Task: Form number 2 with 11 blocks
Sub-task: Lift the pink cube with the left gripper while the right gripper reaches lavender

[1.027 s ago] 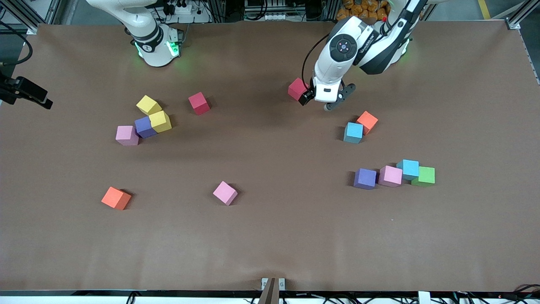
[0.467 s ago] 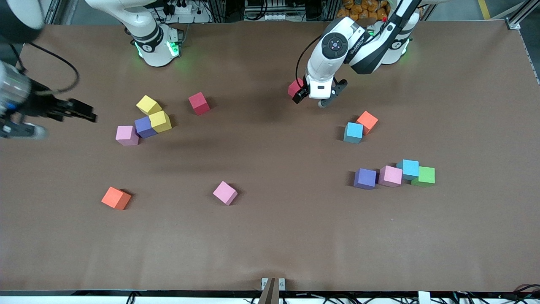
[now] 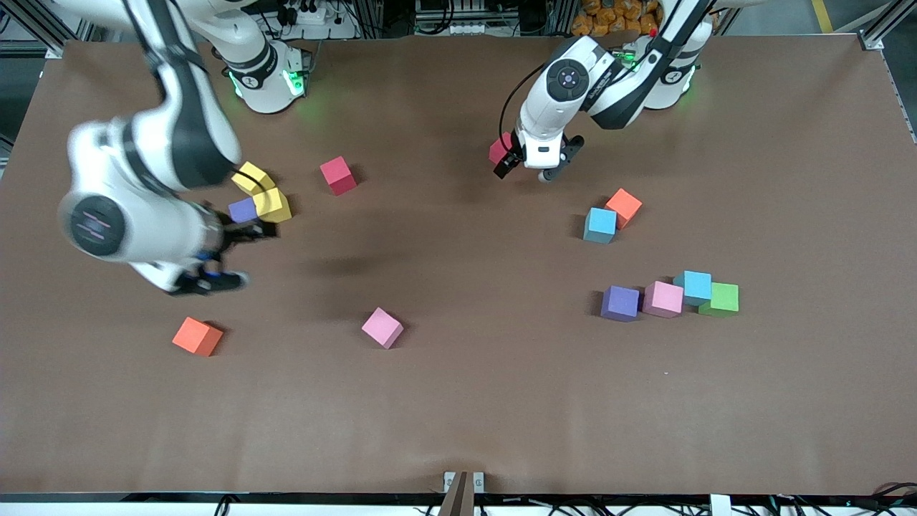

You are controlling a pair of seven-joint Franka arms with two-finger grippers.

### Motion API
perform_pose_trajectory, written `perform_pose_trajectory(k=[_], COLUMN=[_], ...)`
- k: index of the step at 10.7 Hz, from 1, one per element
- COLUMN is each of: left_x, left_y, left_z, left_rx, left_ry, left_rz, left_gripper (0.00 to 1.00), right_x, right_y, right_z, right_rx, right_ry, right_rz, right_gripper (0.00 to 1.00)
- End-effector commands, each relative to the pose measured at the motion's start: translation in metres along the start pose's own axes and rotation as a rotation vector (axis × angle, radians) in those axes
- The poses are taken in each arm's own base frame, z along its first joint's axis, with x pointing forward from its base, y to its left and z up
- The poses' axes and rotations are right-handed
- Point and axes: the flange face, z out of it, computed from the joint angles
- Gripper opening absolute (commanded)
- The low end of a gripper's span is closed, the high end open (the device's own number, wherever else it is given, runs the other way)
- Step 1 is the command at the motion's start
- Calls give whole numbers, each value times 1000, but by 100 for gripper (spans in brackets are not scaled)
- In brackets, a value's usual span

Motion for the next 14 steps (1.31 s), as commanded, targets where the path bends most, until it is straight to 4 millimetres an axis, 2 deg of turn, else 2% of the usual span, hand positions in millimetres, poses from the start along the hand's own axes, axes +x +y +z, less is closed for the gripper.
perform_pose_trajectory(k=[1, 4, 5, 7, 9, 11, 14], left_x=[-7, -13, -13, -10, -19, -23, -31], left_y=[-7, -17, -19, -27, -28, -30, -34], left_z=[8, 18, 20, 32, 45, 48, 51], left_rx=[-3, -9, -24, -55, -65, -59, -50], left_ry=[-8, -1, -2, -8, -34, -36, -36], left_rz=[-64, -59, -67, -70, -63, -69, -55], left_gripper=[100, 100, 100, 100, 100, 100, 100], right_x=[28, 49, 58, 67, 80, 84, 96], right_y=[-30, -94, -98, -130, -148, -168, -166], right_z=[26, 53, 57, 76, 100, 118, 144], right_rx=[32, -20, -22, -52, -80, -93, -108], right_ry=[29, 165, 220, 294, 369, 417, 446], right_rz=[-35, -319, -363, -510, -583, -610, -608], right_gripper=[100, 100, 100, 100, 100, 100, 100])
